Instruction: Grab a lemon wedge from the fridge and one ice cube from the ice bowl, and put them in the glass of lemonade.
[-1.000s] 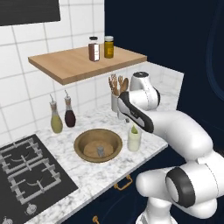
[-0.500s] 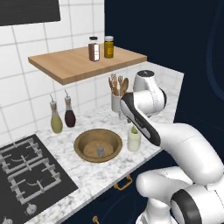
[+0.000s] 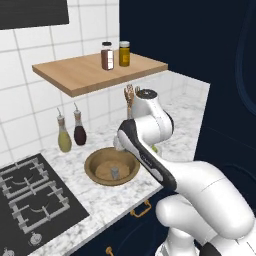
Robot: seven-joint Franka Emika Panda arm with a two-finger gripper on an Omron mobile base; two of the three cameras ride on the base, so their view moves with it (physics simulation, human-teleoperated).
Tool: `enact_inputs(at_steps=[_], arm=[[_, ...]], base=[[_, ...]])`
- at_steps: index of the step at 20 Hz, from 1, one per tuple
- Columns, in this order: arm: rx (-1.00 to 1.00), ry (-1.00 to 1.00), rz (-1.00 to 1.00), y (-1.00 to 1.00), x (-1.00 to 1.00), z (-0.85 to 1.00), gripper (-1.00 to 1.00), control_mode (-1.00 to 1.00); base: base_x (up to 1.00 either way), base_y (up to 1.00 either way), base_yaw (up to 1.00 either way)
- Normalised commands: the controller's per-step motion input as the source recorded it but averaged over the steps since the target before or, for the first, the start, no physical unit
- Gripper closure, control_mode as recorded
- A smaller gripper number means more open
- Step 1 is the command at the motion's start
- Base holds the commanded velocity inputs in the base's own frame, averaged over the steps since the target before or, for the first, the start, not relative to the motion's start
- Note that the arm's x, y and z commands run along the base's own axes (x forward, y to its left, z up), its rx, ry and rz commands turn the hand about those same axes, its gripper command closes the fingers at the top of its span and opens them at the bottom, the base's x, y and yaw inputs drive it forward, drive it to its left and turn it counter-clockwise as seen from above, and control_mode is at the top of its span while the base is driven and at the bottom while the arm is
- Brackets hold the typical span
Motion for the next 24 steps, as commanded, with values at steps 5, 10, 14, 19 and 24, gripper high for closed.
enact_inputs(at_steps=[5, 10, 14, 19, 24], arm=[[0.01, 0.32, 0.19, 0.94, 0.18, -0.13, -1.00, -1.00], [-0.01, 0.07, 0.01, 0.09, 0.17, -0.42, -1.00, -1.00], [0.00, 0.03, 0.00, -0.01, 0.39, -0.75, -1.00, -1.00], [0.00, -0.01, 0.00, 0.00, 0.11, -0.74, -1.00, -1.00], [0.00, 0.00, 0.00, 0.00, 0.08, -0.35, -1.00, -1.00]], base=[[0.00, 0.00, 0.00], [0.00, 0.00, 0.00], [0.00, 0.00, 0.00], [0.00, 0.00, 0.00], [0.00, 0.00, 0.00]])
